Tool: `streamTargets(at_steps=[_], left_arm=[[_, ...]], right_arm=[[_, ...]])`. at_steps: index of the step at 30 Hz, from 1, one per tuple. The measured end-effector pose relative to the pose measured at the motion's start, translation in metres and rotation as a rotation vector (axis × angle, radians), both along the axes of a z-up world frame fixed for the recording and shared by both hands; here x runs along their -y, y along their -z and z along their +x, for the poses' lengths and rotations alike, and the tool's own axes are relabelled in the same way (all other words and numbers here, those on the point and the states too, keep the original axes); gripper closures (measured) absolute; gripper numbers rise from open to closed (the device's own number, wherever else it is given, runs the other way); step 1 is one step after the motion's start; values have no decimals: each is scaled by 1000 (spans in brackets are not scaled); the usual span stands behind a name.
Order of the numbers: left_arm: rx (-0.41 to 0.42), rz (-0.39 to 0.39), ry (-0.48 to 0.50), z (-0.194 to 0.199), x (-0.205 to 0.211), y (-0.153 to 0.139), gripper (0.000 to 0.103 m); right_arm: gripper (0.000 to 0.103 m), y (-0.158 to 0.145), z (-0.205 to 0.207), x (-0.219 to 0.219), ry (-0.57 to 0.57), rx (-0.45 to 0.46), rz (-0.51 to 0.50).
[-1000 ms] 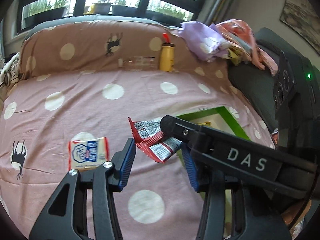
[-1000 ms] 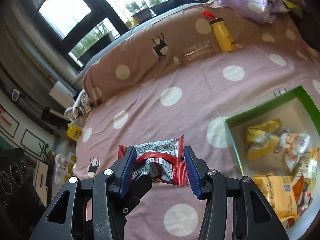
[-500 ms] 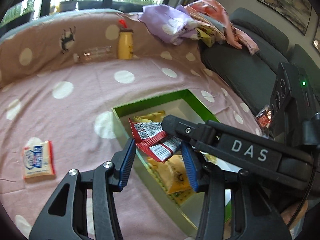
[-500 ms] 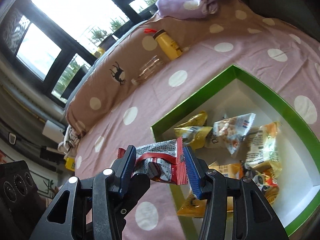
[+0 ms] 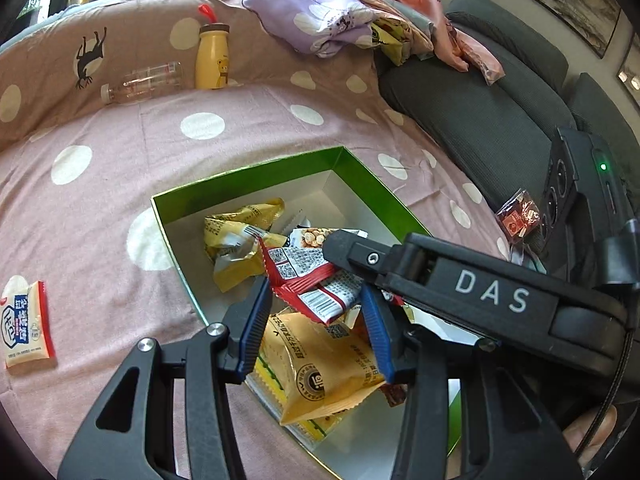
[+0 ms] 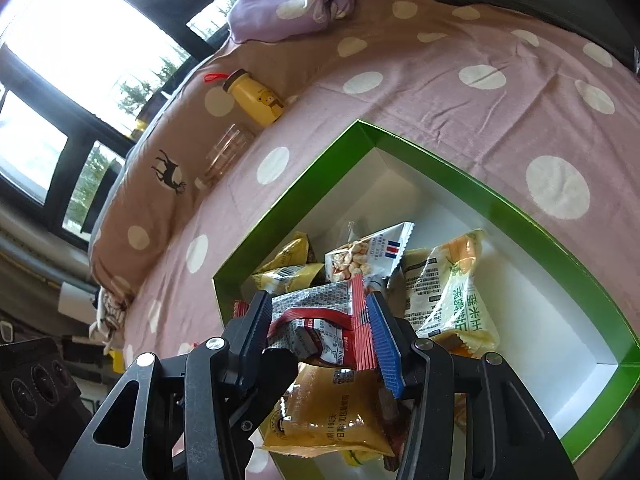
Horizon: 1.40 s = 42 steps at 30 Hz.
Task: Organize snacks
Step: 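Carry the candy wrapper into the green box and open the right gripper, then move the right gripper back to the white-blue biscuit pack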
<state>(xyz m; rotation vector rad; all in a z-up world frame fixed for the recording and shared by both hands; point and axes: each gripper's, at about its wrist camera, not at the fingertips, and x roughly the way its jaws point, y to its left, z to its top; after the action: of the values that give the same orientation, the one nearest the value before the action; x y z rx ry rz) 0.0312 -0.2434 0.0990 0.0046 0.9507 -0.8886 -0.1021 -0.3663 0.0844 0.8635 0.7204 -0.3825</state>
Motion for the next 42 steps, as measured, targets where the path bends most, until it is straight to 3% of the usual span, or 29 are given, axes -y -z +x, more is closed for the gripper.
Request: streamTargets(at_steps=[8, 19, 23, 26, 28, 31, 34, 38, 42], left_arm=[[-44, -39, 34, -3, 6, 4, 58], [-36, -55, 72, -8, 2, 2, 56], [-11, -65, 48, -8, -15, -7, 55], [10, -78, 19, -8, -33, -17, 49], [28, -90, -15, -6, -49, -25, 42], [60, -82, -71, 0, -73, -32, 39], [90, -42, -191, 11, -103, -33, 37], [58, -35, -328, 22, -153, -28, 37], [67, 13, -481, 24, -195, -22, 37]], right_arm=[[51, 0, -7, 5, 59, -42, -22], [51, -4, -14, 8, 92, -53, -40], [41, -14, -24, 9, 123, 3, -57], [39, -20, -26, 7, 138, 19, -80], [35, -24, -27, 4, 134, 33, -92], [31, -29, -24, 0, 121, 41, -108], [28, -34, -24, -5, 112, 63, -124], [20, -41, -23, -15, 97, 98, -154], [19, -44, -18, -25, 74, 106, -173]])
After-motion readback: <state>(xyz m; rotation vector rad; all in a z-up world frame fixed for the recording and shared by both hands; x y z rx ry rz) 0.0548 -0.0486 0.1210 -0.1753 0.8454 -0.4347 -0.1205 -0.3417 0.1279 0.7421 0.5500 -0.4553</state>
